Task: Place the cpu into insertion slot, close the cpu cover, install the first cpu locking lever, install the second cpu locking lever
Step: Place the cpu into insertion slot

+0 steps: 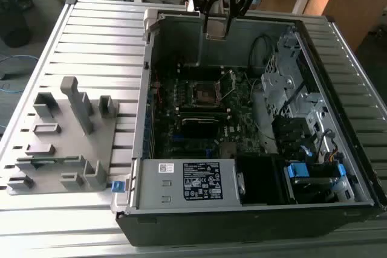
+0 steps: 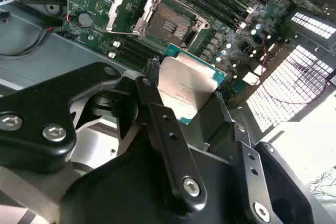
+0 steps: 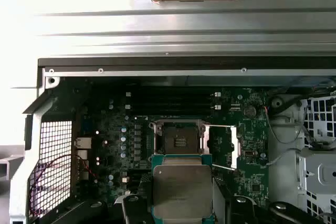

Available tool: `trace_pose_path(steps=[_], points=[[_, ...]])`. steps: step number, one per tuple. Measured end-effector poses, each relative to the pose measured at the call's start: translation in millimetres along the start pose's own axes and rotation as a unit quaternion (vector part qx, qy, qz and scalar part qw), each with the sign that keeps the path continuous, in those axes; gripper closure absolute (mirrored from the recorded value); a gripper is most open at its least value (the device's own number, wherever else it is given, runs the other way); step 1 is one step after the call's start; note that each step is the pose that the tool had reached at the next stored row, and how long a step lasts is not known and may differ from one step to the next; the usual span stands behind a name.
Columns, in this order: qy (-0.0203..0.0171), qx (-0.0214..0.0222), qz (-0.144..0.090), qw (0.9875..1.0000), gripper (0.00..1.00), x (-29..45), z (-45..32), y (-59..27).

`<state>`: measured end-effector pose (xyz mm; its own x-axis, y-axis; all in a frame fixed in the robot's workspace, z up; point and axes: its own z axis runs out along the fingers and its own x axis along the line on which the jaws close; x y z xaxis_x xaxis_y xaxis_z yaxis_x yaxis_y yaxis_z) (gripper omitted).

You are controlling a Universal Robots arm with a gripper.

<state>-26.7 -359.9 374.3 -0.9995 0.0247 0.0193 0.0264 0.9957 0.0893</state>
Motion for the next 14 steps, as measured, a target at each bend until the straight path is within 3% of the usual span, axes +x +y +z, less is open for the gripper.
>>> trace_pose_path(steps=[14], points=[[0.0, 0.0, 0.0, 1.0, 0.46, 0.0, 1.5, -0.1]])
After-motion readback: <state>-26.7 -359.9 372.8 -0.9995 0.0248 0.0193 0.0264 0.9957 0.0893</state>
